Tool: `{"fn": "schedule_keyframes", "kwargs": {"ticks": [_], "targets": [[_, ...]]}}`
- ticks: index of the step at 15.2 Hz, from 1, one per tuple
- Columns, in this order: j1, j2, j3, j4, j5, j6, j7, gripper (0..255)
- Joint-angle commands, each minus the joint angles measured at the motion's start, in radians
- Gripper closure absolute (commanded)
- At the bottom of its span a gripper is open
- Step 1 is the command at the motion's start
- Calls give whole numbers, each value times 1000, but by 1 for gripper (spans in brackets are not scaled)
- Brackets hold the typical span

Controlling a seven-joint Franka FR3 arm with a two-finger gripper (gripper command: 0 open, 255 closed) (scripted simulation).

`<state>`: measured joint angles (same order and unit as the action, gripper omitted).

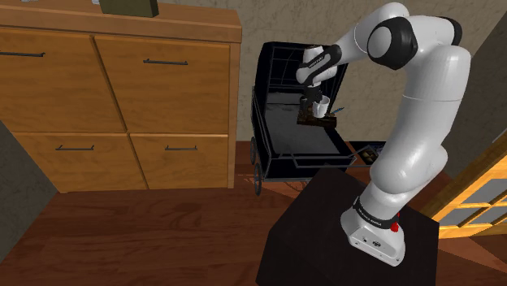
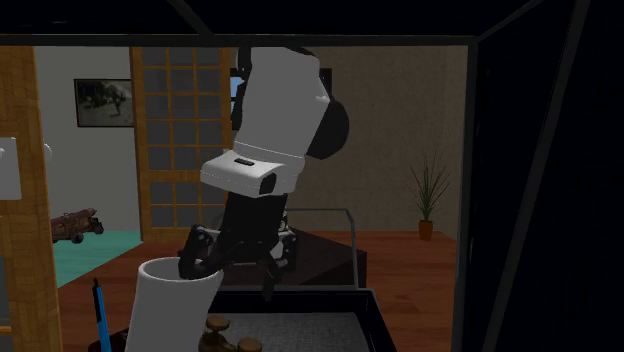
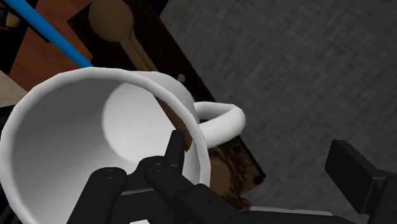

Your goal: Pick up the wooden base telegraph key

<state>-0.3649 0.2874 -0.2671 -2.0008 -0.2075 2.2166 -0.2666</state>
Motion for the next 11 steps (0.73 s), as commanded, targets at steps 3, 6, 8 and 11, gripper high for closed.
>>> {"fn": "schedule_keyframes", "kwargs": {"ticks": [3,6,8,11], "targets": [[3,20,9,-33,140,15,-4,255],[-30,-1,38,-9,127,-24,-6,255],[-33,-17,41,-1,123,-48,-6,255],[-30,-39,39,12,120,-83,-7,255]]}}
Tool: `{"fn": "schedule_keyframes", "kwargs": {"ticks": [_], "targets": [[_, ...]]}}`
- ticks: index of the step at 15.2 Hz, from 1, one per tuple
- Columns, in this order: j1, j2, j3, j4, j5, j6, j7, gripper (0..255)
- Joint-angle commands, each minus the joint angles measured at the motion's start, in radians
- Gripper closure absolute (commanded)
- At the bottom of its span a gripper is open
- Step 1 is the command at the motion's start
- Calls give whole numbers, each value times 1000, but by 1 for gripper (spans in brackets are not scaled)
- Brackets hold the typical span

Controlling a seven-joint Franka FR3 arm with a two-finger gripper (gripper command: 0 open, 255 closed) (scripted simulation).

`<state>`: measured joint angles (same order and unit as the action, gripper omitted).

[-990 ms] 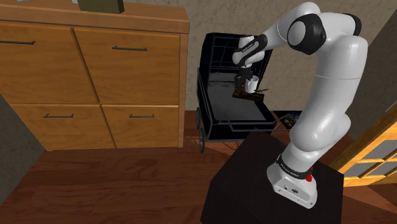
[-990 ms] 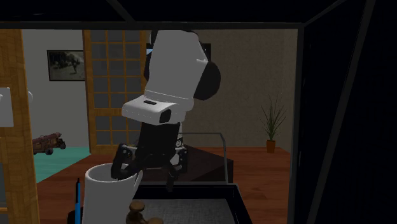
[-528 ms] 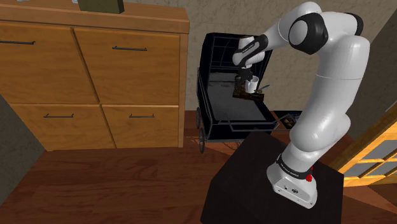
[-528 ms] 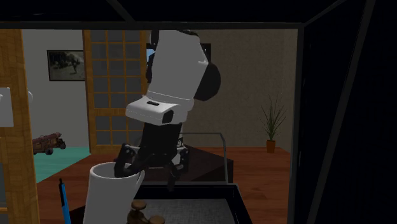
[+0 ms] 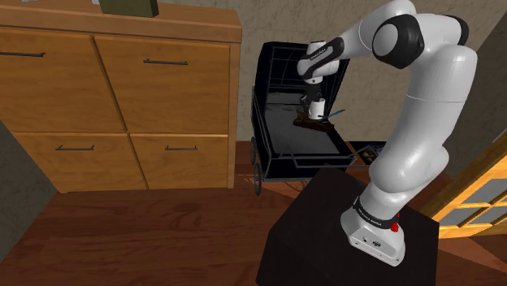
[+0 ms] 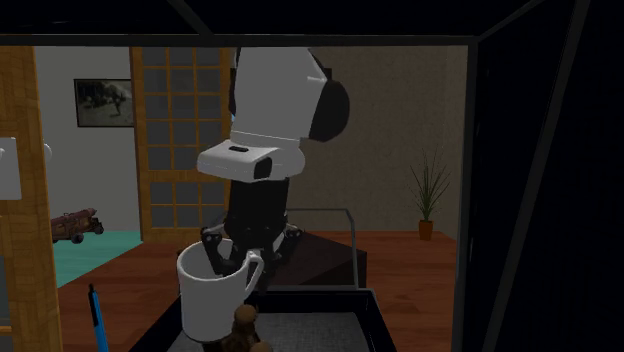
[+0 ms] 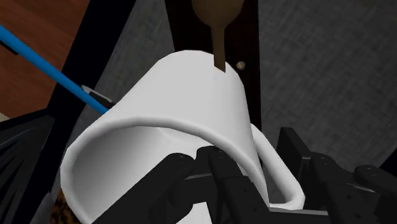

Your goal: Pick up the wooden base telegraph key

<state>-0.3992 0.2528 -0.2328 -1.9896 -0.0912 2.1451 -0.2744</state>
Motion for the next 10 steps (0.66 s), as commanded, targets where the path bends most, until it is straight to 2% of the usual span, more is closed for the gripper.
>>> {"fn": "schedule_keyframes", "kwargs": {"ticks": [1,10], "targets": [[5,-11,4,6,3,-23,1,255],[8,-57,2,47,-4,-109,-2,255]]}}
